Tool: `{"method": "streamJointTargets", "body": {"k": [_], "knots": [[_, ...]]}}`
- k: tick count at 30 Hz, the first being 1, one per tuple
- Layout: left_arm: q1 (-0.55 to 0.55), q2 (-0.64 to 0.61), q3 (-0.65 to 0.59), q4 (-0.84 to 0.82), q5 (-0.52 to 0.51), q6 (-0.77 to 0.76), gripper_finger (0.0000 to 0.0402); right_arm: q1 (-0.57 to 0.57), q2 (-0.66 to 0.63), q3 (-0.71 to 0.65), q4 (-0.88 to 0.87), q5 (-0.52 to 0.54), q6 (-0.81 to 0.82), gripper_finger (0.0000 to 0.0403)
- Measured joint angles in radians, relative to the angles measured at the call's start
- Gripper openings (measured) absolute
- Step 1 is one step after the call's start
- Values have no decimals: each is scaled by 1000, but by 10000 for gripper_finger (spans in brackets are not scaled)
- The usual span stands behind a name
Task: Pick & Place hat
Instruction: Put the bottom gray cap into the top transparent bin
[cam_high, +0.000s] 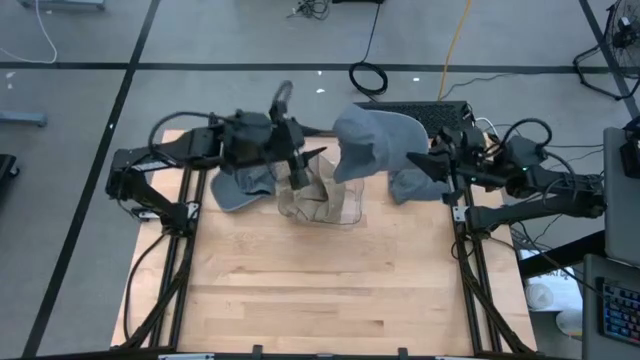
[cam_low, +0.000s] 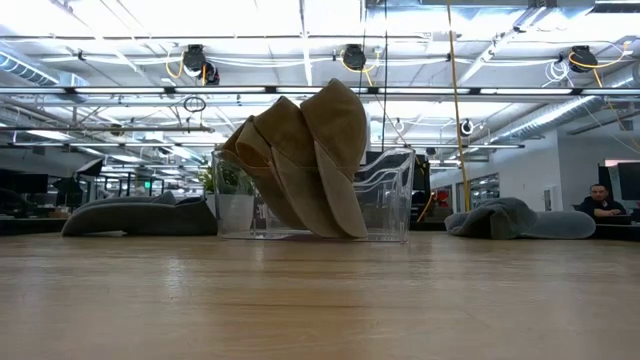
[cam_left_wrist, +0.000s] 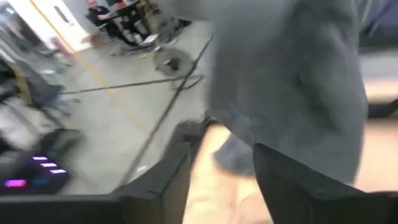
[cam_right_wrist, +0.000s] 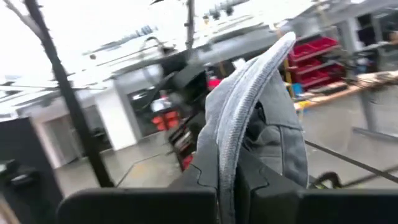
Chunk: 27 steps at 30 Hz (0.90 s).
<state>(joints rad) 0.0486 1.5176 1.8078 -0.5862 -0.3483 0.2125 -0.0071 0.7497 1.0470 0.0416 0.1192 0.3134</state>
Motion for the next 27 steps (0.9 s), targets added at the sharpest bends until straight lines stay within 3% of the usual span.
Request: {"method": "streamJointTargets", "body": {"k": [8, 15, 27], "knots": [[107, 2, 0, 60, 333, -280, 261, 0, -9, 0, 77, -98, -72, 0], [143, 15, -1, 167, 494, -384, 286, 0, -9, 0, 75, -98, -91, 0], [134, 44, 0, 180, 525, -410, 287, 0, -4, 0, 89, -98, -93, 0]]}}
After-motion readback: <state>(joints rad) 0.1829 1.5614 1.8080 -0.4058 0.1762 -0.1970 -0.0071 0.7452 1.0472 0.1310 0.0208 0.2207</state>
